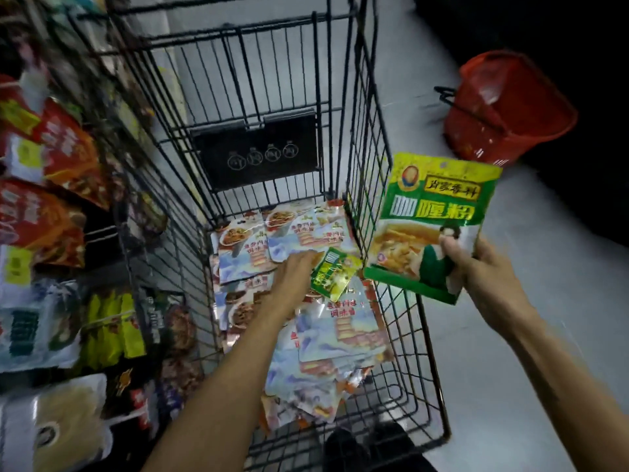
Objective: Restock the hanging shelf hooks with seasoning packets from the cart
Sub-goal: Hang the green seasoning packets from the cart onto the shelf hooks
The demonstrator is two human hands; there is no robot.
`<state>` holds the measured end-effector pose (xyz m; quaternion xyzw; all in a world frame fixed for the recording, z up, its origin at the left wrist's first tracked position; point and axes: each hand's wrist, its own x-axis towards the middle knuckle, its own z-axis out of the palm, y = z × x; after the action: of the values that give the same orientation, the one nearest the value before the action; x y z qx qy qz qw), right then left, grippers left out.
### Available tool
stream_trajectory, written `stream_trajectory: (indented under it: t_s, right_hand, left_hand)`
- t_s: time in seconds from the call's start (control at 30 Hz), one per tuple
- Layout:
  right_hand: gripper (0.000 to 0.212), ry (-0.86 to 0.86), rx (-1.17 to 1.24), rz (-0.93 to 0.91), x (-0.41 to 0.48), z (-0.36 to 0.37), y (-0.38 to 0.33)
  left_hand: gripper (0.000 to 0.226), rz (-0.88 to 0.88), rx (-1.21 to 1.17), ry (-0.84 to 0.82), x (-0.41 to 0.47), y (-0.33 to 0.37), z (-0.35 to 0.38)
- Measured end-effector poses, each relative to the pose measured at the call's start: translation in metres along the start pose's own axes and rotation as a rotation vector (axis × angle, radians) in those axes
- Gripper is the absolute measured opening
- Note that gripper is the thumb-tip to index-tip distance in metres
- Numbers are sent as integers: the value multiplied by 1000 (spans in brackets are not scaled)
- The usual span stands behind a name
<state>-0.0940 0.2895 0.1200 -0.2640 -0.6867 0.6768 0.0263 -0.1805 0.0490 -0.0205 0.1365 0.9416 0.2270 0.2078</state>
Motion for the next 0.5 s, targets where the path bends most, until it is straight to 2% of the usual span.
stream_trajectory:
  t_s: [0.17, 0.23, 0.33, 0.5]
  right_hand:
    - [15, -67, 62, 37, 21, -12, 9]
    - [15, -79, 70, 24, 28, -12, 11]
    - [14, -91, 75, 15, 32, -13, 14]
    - [22, -88, 77, 22, 31, -13, 16]
  left_hand:
    - [41, 302, 473, -297, 84, -6, 36]
    - [54, 381, 511, -378, 104, -3, 40]
    - [79, 404, 600, -458, 119, 7, 40]
    - [89, 482, 749, -451, 126, 10, 47]
